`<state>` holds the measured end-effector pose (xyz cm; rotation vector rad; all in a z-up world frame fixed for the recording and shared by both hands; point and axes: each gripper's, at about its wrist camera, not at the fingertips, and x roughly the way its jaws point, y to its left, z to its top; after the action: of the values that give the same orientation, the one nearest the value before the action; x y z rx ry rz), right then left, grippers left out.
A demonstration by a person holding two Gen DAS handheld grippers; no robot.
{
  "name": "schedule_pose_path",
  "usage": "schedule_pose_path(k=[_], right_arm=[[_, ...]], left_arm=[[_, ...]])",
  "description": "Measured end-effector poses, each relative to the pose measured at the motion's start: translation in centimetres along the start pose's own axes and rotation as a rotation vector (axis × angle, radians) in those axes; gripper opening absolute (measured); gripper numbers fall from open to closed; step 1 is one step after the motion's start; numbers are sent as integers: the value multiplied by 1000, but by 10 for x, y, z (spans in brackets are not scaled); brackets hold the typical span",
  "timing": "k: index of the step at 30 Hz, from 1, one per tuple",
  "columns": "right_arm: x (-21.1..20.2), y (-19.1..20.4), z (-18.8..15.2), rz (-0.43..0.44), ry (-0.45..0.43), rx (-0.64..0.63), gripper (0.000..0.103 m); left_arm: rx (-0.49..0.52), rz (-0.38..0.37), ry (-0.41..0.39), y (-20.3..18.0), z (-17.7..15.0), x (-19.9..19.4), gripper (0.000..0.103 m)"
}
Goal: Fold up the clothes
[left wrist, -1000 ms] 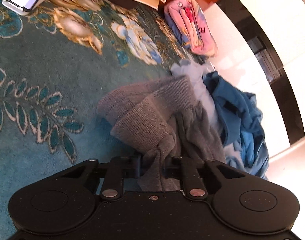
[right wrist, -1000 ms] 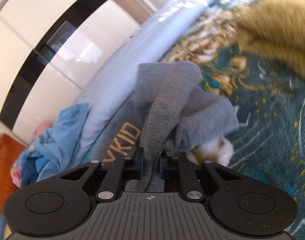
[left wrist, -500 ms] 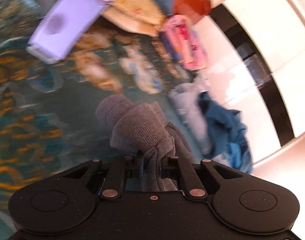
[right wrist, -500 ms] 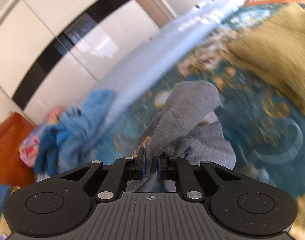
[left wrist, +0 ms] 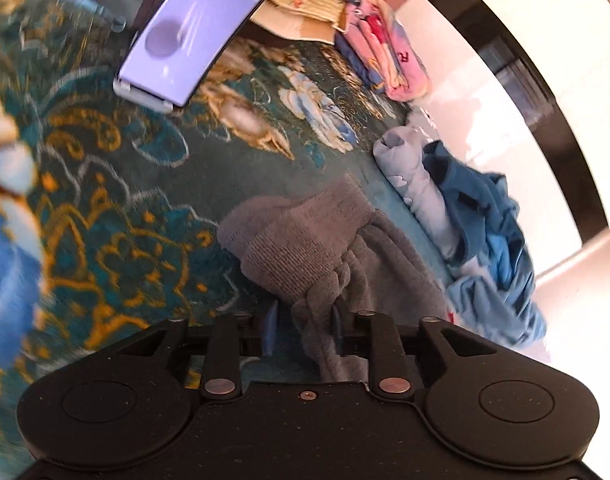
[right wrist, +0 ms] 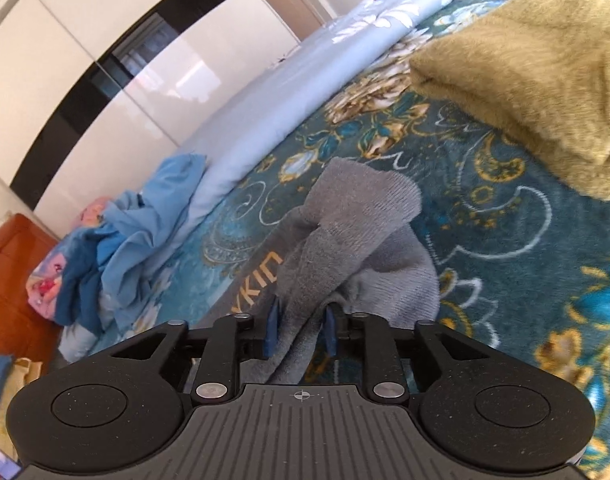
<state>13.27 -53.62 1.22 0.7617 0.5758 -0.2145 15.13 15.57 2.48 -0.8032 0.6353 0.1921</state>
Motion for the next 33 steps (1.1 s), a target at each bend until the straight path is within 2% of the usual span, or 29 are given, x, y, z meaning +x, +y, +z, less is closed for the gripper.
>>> schedule_pose_path(k=[1, 4, 6, 7, 12, 16, 23, 27, 30, 32, 33], right_arm=[[-5, -3, 0, -11, -8, -1, 35], [-19, -9, 1, -28, -41, -12, 35], [-28, -11, 5, -33, -63, -23, 35], [-32, -12, 8, -35, -74, -30, 35], [-26, -13, 24, -43, -81, -32, 37], [-5, -14, 31, -49, -45, -29, 38], [32, -19, 38, -63, 5, 5, 41], [48, -16, 42, -59, 15, 33, 43], [56, -6, 42, -59, 32, -1, 43], [57, 1, 42, -61, 28, -30, 38], [57, 3, 42, -63, 26, -36, 29]], left_arm=[[35, 4, -9, -2, 2, -4, 31], [143, 17, -43, -9, 9, -17, 32], [214, 18, -74, -17, 18, -24, 44], [239, 11, -88, -21, 24, -23, 46], [312, -14, -62, -37, 47, 12, 55], [310, 47, -23, -32, 53, 54, 53], [285, 11, 28, -27, 55, 80, 59], [261, -10, 22, -25, 57, 83, 59], [252, -26, 17, -26, 58, 86, 59], [244, -46, 12, -28, 58, 88, 56], [242, -55, 11, -29, 59, 90, 55]])
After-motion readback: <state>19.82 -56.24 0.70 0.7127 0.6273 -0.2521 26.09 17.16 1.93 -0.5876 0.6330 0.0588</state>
